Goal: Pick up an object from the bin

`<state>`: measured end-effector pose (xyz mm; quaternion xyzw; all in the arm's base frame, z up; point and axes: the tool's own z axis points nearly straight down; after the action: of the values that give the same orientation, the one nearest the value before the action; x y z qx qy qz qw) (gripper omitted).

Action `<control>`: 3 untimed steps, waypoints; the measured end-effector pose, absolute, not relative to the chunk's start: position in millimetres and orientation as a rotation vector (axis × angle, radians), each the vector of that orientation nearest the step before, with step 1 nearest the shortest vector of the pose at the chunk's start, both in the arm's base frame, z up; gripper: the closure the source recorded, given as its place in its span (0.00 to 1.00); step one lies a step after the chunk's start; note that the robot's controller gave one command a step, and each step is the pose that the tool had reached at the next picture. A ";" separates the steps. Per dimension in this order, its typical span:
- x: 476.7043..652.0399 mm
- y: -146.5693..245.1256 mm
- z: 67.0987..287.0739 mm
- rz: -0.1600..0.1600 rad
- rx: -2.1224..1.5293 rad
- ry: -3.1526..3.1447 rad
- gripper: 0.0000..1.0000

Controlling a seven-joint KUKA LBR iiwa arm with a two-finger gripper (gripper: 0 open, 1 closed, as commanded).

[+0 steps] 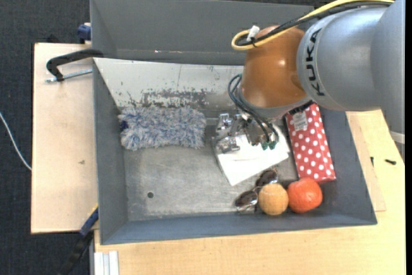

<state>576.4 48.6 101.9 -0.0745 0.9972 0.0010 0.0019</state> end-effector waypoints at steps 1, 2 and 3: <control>583.8 39.4 111.1 0.002 -0.177 3.134 0.00; 584.4 37.6 107.6 0.002 -0.168 3.135 0.00; 593.4 51.2 81.3 0.002 -0.152 3.133 0.00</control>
Offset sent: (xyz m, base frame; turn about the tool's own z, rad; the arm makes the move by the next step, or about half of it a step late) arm 0.0000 0.0000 0.0000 0.0000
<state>593.4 51.2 81.3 -0.0486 0.9988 0.0008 0.0022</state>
